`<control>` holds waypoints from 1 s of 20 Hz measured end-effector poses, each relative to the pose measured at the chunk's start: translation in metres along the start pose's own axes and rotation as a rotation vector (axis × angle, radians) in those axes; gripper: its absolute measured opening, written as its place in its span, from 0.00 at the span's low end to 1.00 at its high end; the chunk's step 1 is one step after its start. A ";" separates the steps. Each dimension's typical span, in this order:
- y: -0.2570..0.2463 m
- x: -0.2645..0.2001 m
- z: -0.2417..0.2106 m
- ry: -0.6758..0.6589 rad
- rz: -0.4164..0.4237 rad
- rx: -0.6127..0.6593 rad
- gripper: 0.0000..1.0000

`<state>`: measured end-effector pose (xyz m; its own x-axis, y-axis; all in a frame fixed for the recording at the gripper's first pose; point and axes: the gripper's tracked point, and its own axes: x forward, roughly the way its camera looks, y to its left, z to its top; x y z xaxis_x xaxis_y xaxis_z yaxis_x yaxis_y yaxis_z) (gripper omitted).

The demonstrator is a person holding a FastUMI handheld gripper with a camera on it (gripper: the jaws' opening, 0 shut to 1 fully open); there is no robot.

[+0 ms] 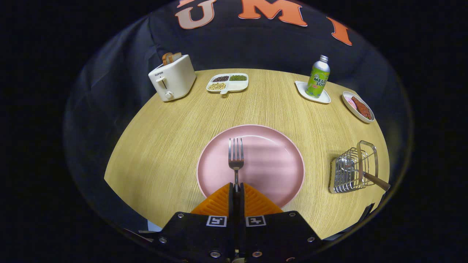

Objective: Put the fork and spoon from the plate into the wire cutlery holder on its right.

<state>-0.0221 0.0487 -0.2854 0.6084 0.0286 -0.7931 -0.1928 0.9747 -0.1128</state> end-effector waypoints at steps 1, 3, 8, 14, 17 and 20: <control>-0.004 -0.005 0.003 -0.001 0.001 0.007 0.04; -0.021 -0.016 0.011 -0.014 -0.015 -0.001 0.04; -0.064 -0.044 0.022 -0.029 -0.051 0.016 0.04; -0.109 -0.068 0.029 -0.027 -0.089 0.049 0.04; -0.135 -0.079 0.024 -0.006 -0.119 0.039 0.05; -0.158 -0.089 0.016 0.033 -0.140 0.037 0.05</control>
<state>-0.0335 -0.1040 -0.1870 0.6014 -0.1153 -0.7906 -0.0785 0.9762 -0.2021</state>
